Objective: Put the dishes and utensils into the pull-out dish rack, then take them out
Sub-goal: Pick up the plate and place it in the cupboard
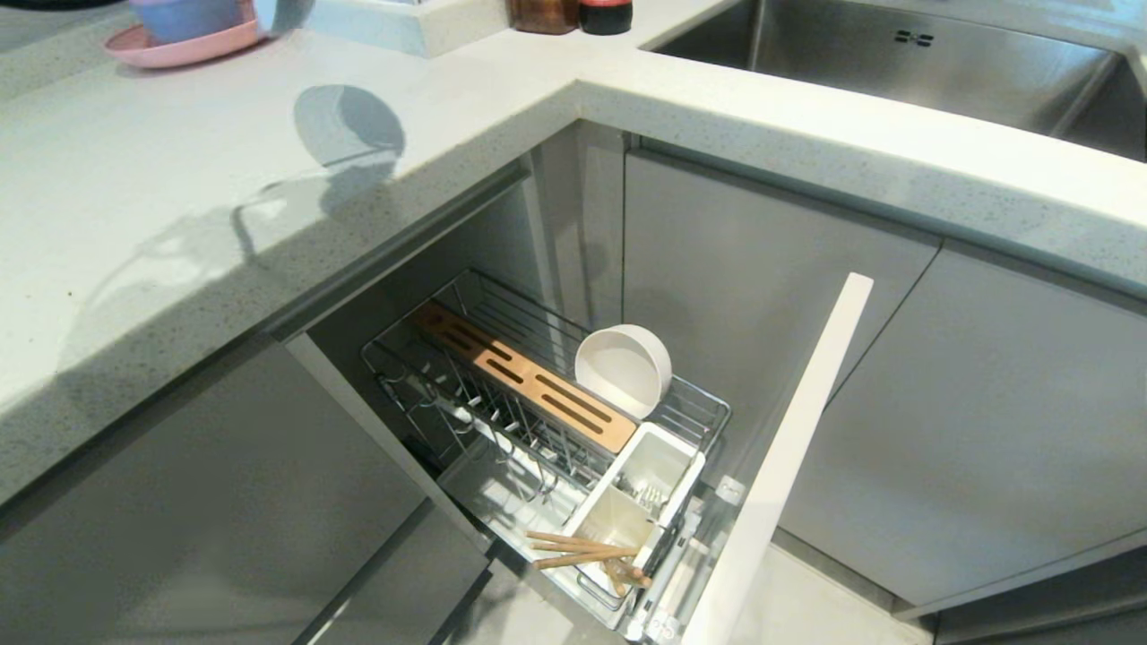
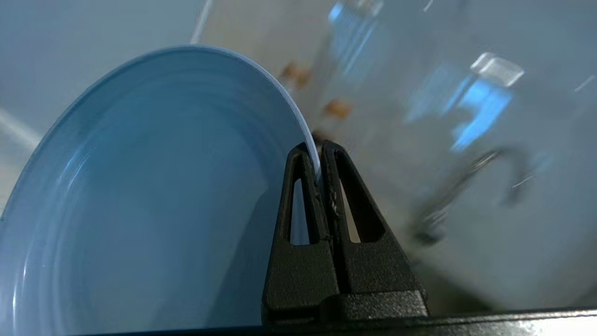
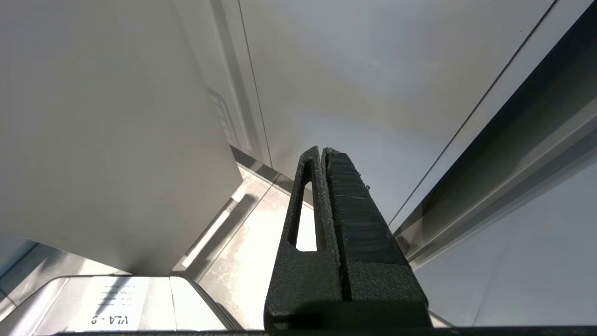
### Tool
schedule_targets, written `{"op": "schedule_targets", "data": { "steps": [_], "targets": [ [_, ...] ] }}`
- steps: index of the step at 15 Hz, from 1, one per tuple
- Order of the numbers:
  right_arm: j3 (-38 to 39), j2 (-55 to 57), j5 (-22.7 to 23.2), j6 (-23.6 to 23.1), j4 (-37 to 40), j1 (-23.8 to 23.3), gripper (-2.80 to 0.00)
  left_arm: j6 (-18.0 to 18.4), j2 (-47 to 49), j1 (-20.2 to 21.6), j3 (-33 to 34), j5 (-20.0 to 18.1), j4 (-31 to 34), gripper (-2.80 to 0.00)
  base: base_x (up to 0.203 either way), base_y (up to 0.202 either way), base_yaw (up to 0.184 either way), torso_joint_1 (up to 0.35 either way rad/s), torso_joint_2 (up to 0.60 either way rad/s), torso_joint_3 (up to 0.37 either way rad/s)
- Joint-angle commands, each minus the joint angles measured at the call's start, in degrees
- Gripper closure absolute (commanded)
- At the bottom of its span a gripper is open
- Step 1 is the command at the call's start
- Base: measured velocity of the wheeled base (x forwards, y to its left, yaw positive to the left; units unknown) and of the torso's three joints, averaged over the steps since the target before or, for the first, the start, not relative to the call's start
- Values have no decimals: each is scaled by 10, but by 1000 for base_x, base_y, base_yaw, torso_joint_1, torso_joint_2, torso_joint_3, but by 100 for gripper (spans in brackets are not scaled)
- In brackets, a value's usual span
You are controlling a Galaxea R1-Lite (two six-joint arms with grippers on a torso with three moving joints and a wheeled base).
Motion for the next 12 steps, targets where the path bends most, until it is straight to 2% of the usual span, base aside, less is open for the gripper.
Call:
{"op": "schedule_targets", "data": {
  "steps": [1, 4, 5, 7, 10, 12],
  "targets": [
    [1, 0, 0, 0, 0, 0, 0, -1, 6, -54, 2, 6, -72, 0, 0, 0, 0, 0, 0, 0],
    [1, 0, 0, 0, 0, 0, 0, -7, 9, -144, 41, 32, -147, 0, 0, 0, 0, 0, 0, 0],
    [1, 0, 0, 0, 0, 0, 0, -21, 12, -163, 65, 45, -172, 0, 0, 0, 0, 0, 0, 0],
    [1, 0, 0, 0, 0, 0, 0, -73, 18, -180, 122, 83, -208, 0, 0, 0, 0, 0, 0, 0],
    [1, 0, 0, 0, 0, 0, 0, -198, 15, -195, 206, 139, -210, 0, 0, 0, 0, 0, 0, 0],
    [1, 0, 0, 0, 0, 0, 0, -234, 15, -219, 243, 169, -211, 0, 0, 0, 0, 0, 0, 0]
  ]
}}
